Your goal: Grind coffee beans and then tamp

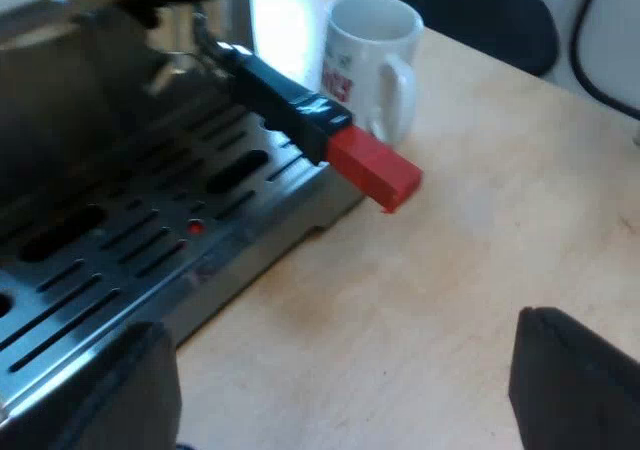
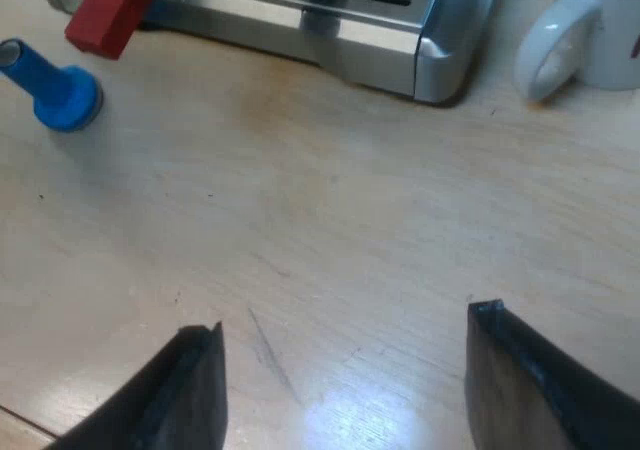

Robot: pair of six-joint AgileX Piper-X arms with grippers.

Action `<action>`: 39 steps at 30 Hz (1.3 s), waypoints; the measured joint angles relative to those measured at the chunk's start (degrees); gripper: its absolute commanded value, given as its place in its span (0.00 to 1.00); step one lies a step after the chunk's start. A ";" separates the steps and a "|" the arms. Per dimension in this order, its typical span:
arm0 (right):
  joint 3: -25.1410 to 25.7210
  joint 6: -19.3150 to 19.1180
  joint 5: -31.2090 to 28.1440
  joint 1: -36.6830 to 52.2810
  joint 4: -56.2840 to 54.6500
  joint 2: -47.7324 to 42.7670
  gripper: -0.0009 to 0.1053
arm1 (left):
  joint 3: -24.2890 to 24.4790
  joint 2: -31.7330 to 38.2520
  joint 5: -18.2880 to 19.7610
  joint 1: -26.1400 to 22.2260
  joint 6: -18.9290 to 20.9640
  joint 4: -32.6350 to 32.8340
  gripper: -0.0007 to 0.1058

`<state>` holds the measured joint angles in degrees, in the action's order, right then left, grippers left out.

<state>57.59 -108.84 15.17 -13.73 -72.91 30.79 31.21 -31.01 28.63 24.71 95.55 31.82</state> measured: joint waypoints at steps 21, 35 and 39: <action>-12.80 9.78 -21.66 -32.93 25.55 2.83 0.53 | 0.00 -7.12 0.12 3.99 -2.20 -8.82 0.66; -26.40 17.67 -42.99 -53.33 54.89 10.84 0.53 | 0.00 -7.12 0.12 3.99 -2.48 -8.82 0.66; -27.31 17.92 -44.21 -53.95 61.76 15.80 0.52 | 0.00 -7.12 0.12 3.99 -2.48 -8.82 0.66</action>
<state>30.28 -90.93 -29.04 -67.68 -11.15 46.59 31.21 -38.13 28.75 28.70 93.07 23.01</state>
